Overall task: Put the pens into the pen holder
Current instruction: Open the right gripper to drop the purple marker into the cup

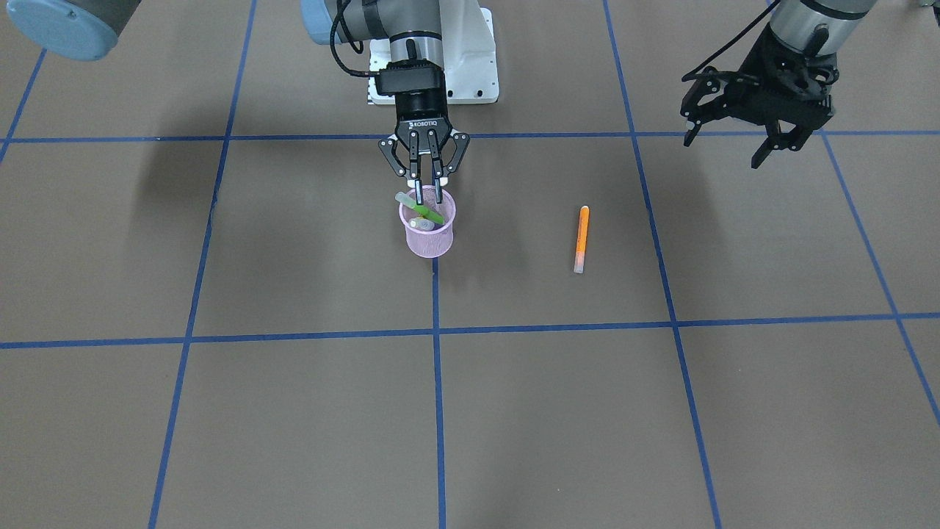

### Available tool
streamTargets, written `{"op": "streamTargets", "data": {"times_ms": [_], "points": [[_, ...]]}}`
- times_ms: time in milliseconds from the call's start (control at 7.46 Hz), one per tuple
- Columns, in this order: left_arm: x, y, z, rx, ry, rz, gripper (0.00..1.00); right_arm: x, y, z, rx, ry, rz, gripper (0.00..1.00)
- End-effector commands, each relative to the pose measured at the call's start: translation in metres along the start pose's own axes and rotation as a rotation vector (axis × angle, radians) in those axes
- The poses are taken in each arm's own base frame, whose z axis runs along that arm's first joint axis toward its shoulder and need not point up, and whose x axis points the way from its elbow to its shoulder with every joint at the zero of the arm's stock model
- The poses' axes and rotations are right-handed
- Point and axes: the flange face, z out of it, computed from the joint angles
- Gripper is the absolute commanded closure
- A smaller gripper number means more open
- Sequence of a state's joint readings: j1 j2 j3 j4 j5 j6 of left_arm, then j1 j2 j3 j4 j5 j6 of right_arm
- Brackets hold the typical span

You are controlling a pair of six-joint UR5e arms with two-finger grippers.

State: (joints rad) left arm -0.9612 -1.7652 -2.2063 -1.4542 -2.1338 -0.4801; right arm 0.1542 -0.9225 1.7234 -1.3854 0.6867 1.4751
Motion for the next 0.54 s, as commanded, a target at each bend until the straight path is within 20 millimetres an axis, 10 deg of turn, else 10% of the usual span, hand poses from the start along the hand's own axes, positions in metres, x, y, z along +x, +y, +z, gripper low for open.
{"op": "streamTargets", "data": {"times_ms": [0,402], "points": [[0.0,0.0,-0.001,0.002,0.0,0.0,0.0,-0.004,-0.007,-0.006,-0.006,-0.017,0.016,0.01],[0.0,0.0,0.018,-0.032,-0.002,0.0,0.0,0.011,-0.088,0.011,-0.239,-0.056,0.121,0.01]]}}
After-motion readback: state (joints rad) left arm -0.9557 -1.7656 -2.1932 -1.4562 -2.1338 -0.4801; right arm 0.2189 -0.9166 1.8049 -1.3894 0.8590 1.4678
